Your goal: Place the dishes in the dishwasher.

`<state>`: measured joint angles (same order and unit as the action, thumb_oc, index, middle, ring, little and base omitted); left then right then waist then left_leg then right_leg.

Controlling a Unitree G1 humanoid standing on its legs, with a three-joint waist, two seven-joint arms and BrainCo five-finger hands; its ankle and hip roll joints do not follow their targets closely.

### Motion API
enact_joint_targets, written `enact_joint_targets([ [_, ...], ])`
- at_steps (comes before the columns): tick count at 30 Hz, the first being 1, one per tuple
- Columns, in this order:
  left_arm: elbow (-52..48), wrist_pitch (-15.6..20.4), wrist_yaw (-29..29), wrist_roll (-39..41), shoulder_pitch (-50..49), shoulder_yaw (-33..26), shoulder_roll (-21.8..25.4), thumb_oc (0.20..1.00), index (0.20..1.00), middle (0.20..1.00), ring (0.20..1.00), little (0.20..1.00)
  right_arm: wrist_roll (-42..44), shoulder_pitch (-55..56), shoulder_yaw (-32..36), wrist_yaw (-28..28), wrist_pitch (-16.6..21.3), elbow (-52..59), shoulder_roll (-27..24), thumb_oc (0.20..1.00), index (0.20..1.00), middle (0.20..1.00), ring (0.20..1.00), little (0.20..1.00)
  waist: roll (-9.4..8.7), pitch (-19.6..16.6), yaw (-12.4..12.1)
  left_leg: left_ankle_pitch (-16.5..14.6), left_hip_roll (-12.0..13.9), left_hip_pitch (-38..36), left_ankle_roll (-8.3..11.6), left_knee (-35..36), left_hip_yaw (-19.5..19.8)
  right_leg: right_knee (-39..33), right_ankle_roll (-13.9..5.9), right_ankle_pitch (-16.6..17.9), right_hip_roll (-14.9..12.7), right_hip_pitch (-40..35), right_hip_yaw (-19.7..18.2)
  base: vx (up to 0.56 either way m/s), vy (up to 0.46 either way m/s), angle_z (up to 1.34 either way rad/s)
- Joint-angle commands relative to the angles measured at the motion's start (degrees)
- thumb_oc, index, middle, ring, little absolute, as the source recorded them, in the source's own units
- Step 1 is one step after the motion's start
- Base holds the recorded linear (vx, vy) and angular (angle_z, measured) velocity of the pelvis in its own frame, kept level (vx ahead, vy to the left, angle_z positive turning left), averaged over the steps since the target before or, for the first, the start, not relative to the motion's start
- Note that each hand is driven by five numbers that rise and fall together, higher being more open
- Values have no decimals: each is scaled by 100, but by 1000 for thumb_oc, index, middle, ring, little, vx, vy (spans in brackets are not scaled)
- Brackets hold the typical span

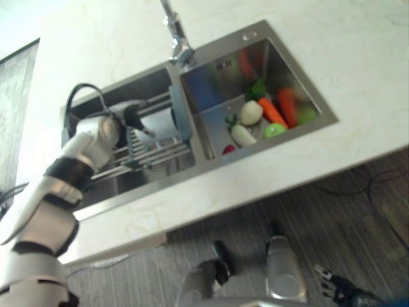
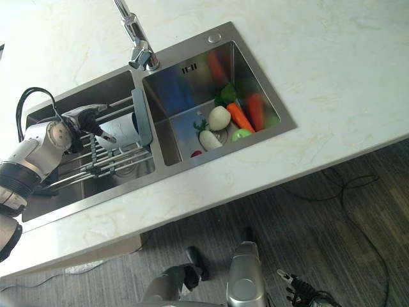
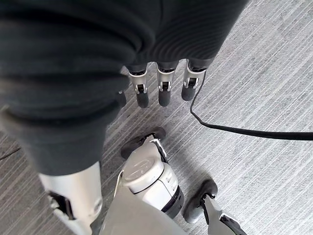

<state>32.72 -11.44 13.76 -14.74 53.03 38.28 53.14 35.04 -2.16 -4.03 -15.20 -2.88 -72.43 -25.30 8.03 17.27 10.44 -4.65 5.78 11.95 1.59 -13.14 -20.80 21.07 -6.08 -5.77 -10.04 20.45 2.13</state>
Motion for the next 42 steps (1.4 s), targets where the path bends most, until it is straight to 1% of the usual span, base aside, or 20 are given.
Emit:
enact_joint_targets([
  [1, -217, -135, 57, -300, -344, 168, -24, 1000, 1000, 1000, 1000, 1000, 234, 41, -184, 62, 58, 110, 11, 1000, 1000, 1000, 1000, 1000, -188, -101, 53, -267, 111, 332, 278, -405, 837, -388, -526, 433, -216, -26, -176, -38, -25, 2],
  [3, -315, -304, -118, -378, -354, 134, -10, 1000, 1000, 1000, 1000, 1000, 272, 39, -205, 76, 68, 128, 45, 1000, 1000, 1000, 1000, 1000, -212, -91, 31, -263, 111, 358, 277, -405, 855, -388, -525, 435, -221, -14, -164, -43, -31, 1],
  [6, -416, -441, -320, -529, -389, 50, 4, 1000, 1000, 1000, 1000, 1000, 331, 30, -230, 130, 64, 176, 90, 1000, 1000, 1000, 1000, 1000, -235, -68, -1, -259, 106, 396, 277, -405, 889, -388, -520, 439, -228, 9, -143, -53, -32, 4],
  [7, -460, -658, -595, -677, -436, -16, -26, 1000, 1000, 1000, 1000, 1000, 351, 28, -238, 152, 78, 189, 128, 1000, 1000, 1000, 1000, 1000, -248, -54, -17, -254, 107, 418, 278, -405, 909, -388, -516, 438, -227, 18, -131, -51, -30, 8],
  [9, -391, -788, -1021, -1170, -457, -94, -33, 1000, 1000, 1000, 1000, 1000, 391, 42, -273, 158, 122, 187, 177, 1000, 1000, 1000, 1000, 1000, -270, -58, -33, -250, 103, 434, 280, -405, 927, -388, -512, 436, -216, 23, -125, -43, -31, 4],
  [10, -363, -774, -1070, -1199, -458, -125, -24, 1000, 1000, 1000, 1000, 1000, 405, 44, -288, 164, 130, 199, 187, 1000, 1000, 1000, 1000, 1000, -277, -55, -35, -250, 104, 441, 282, -405, 931, -388, -513, 435, -216, 28, -127, -39, -27, 2],
  [12, -392, -867, -1074, -1288, -480, -170, -62, 1000, 1000, 1000, 1000, 1000, 455, 24, -328, 210, 125, 236, 221, 1000, 1000, 1000, 1000, 1000, -291, -46, -48, -250, 96, 456, 283, -405, 956, -388, -509, 444, -215, 45, -131, -35, -19, 2],
  [17, -268, -1007, -1078, -1498, -646, -218, -339, 1000, 1000, 1000, 1000, 1000, 467, -13, -382, 277, 79, 352, 262, 1000, 1000, 1000, 1000, 1000, -318, -27, -28, -233, 113, 468, 297, -405, 957, -388, -509, 453, -213, 56, -116, -21, -6, 7],
  [19, -33, -970, -1187, -1405, -638, -175, -466, 1000, 1000, 1000, 1000, 1000, 443, -40, -407, 301, 44, 390, 248, 1000, 1000, 1000, 1000, 1000, -326, -18, 10, -221, 129, 473, 304, -405, 929, -388, -508, 458, -200, 73, -154, 0, 0, 0],
  [20, 53, -878, -1220, -1270, -615, -157, -501, 1000, 1000, 1000, 1000, 1000, 440, -49, -420, 310, 26, 412, 231, 1000, 1000, 1000, 1000, 1000, -329, -1, 31, -220, 134, 478, 305, -405, 921, -388, -507, 461, -196, 87, -171, 3, 28, -4],
  [21, 127, -743, -1190, -1089, -586, -138, -550, 630, 630, 630, 630, 630, 432, -47, -425, 317, 25, 433, 222, 1000, 1000, 1000, 1000, 1000, -330, 26, 53, -215, 138, 487, 309, -405, 917, -388, -504, 466, -189, 101, -187, -4, 27, -6],
  [22, 168, -618, -1093, -1011, -544, -107, -588, 200, 200, 200, 200, 200, 430, -48, -434, 324, 24, 451, 220, 1000, 1000, 1000, 1000, 1000, -333, 40, 70, -212, 140, 496, 313, -405, 916, -388, -504, 467, -181, 114, -206, -8, 18, -6],
  [23, 184, -557, -936, -904, -518, -77, -594, 200, 200, 200, 200, 200, 427, -46, -432, 319, 27, 464, 212, 1000, 1000, 1000, 1000, 1000, -334, 52, 81, -212, 143, 499, 314, -405, 913, -388, -507, 468, -177, 120, -216, -13, 6, -5],
  [24, 134, -395, -825, -705, -539, -52, -621, 200, 200, 200, 200, 200, 438, -62, -428, 332, 27, 477, 214, 1000, 1000, 1000, 1000, 1000, -339, 72, 79, -209, 142, 510, 313, -405, 917, -388, -506, 477, -178, 132, -220, -11, -2, -4],
  [25, 94, -196, -745, -714, -531, -9, -608, 200, 200, 200, 200, 200, 445, -72, -423, 331, 24, 479, 204, 1000, 1000, 1000, 1000, 1000, -339, 80, 84, -210, 144, 513, 311, -405, 919, -388, -509, 482, -179, 137, -222, -8, -3, -4],
  [30, -123, 269, -557, -49, -438, 144, -398, 200, 200, 200, 200, 200, 429, -82, -399, 278, -1, 481, 119, 1000, 1000, 1000, 1000, 1000, -315, 87, 97, -211, 164, 503, 315, -405, 866, -388, -513, 483, -186, 144, -232, 0, 2, -1],
  [33, -307, 376, -370, 405, -404, 152, -252, 200, 200, 200, 200, 200, 422, -63, -370, 244, 14, 451, 86, 1000, 1000, 1000, 1000, 1000, -289, 103, 88, -220, 158, 480, 316, -405, 863, -388, -521, 477, -206, 119, -221, 0, 0, 0],
  [36, -471, 475, -320, 616, -393, 109, -125, 200, 200, 200, 200, 200, 412, -18, -341, 208, 72, 437, 74, 1000, 1000, 1000, 1000, 1000, -265, 92, 74, -228, 152, 465, 315, -405, 864, -388, -521, 469, -223, 98, -198, 0, 0, 0],
  [39, -571, 528, -291, 673, -458, 10, -22, 200, 200, 200, 200, 200, 378, 33, -310, 199, 108, 453, 83, 1000, 1000, 1000, 1000, 1000, -250, 43, 47, -236, 146, 451, 311, -405, 864, -388, -526, 463, -242, 78, -176, 0, 0, 0],
  [42, -660, 582, -405, 468, -522, -81, 104, 200, 200, 200, 200, 200, 387, 53, -304, 196, 111, 467, 87, 1000, 1000, 1000, 1000, 1000, -255, -18, 4, -250, 144, 417, 304, -405, 867, -388, -531, 450, -273, 30, -124, 0, 0, 0],
])
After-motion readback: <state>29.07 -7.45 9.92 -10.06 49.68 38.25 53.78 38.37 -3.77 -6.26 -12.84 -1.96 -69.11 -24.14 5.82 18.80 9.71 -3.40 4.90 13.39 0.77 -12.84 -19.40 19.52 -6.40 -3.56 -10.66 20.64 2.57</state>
